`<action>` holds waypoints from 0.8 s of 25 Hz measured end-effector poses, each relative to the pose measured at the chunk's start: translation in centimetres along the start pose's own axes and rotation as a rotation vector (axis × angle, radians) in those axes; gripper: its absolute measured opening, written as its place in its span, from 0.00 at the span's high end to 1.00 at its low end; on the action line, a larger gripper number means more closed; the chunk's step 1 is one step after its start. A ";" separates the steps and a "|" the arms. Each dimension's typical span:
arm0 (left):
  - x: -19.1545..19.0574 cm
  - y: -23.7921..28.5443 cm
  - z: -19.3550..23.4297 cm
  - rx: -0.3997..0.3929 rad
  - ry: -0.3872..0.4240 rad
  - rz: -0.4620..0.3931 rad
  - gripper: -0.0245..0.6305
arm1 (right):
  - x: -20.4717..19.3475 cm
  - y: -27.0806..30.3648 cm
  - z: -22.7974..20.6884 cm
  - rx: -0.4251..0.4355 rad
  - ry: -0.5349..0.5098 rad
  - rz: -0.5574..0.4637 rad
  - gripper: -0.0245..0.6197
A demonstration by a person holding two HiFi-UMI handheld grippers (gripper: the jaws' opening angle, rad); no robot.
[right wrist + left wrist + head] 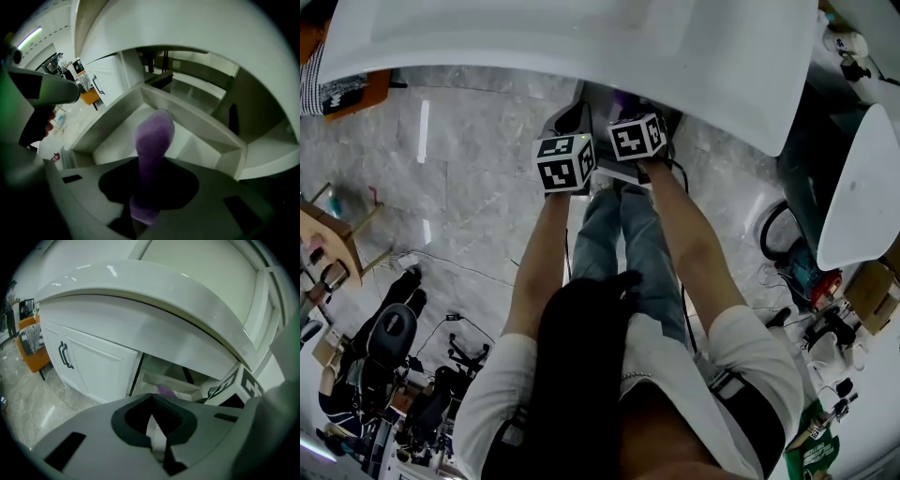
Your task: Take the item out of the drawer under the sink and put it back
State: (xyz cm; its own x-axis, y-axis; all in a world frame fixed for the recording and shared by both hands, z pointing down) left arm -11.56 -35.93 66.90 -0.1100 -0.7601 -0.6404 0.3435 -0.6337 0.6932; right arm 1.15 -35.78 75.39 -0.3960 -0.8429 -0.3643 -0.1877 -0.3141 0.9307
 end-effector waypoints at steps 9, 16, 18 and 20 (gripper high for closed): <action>0.6 -2.3 -1.7 -0.029 0.012 -0.022 0.96 | 0.5 -6.3 -0.5 0.022 0.093 -0.184 0.79; 2.0 -5.4 -3.3 -0.059 0.072 -0.063 0.96 | 1.8 -11.3 1.1 0.038 0.153 -0.270 0.79; 2.1 -6.2 -4.3 -0.064 0.079 -0.074 0.96 | 1.9 -12.9 0.9 0.036 0.159 -0.293 0.79; 2.3 -7.1 -5.1 -0.065 0.086 -0.091 0.96 | 1.9 -14.5 0.7 0.033 0.170 -0.308 0.79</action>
State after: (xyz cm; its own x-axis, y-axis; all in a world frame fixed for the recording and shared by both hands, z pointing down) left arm -9.53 -32.42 58.79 -0.0640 -0.6831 -0.7275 0.3956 -0.6867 0.6099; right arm 2.48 -32.54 61.15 -0.1614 -0.7727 -0.6140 -0.3049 -0.5526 0.7756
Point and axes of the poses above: the fingertips, and each gripper's own axes: y forward along the fingers, z to its left, x out of its top, the point moved 5 cm from there along -y, backward along the fingers, and after that the axes turned 3 degrees about -z, right-handed, at the moved point
